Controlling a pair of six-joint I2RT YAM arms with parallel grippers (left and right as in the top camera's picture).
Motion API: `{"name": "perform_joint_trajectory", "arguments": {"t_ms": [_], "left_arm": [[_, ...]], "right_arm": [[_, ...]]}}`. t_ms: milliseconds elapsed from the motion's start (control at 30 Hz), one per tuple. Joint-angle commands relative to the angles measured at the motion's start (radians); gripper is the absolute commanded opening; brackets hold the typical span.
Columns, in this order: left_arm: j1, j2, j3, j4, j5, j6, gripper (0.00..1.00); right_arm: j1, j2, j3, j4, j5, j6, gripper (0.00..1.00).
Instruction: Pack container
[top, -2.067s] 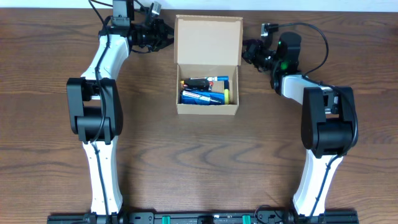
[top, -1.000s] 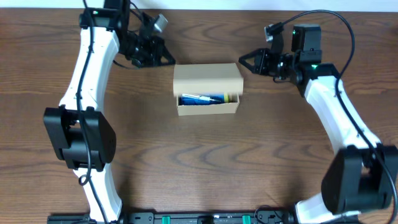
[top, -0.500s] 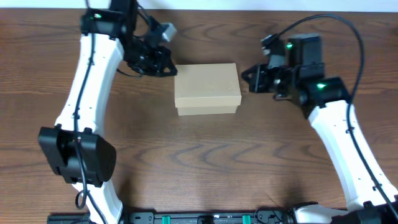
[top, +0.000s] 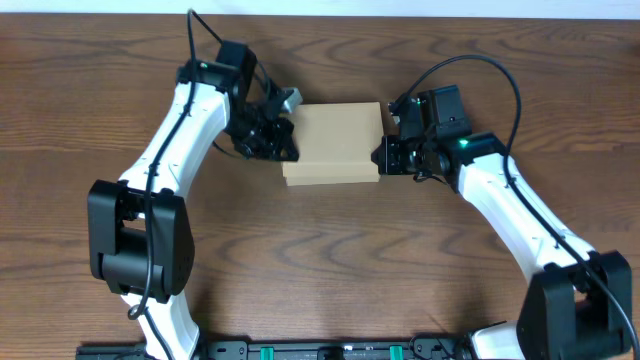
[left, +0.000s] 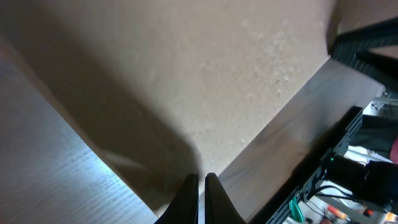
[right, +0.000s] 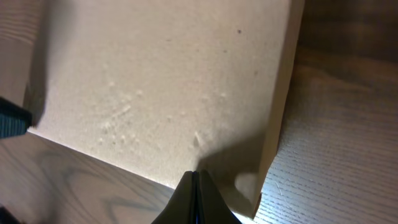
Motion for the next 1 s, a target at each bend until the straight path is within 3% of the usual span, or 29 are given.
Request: {"name": "perform_joint_trajectory", "arguments": {"t_ms": [0,267,433,733,833,967], "left_arm": [[-0.003,0.004,-0.05,0.021,-0.004,-0.031,0.06],[0.001,-0.009,-0.068,0.024,-0.004,-0.065,0.06],[0.012,-0.118,-0.068,-0.001,-0.026,-0.07,0.06],[-0.049,-0.534,-0.114,-0.114,-0.113,-0.071,0.06],[-0.123,-0.717,-0.243,-0.079,-0.136,-0.105,0.06],[-0.229,-0.996,-0.525,0.056,-0.188,-0.25,0.06]], "right_arm": [[0.018,0.04,-0.018,-0.004,0.011,-0.008,0.01],[0.015,0.011,-0.014,0.003,-0.024,-0.008,0.02],[0.015,-0.142,-0.007,-0.061,-0.03,-0.008,0.02],[0.04,-0.58,-0.011,-0.413,0.093,-0.008,0.02],[0.081,-0.723,-0.043,-0.517,0.156,-0.006,0.02],[0.133,-0.985,-0.183,-0.559,0.19,0.1,0.02]]}}
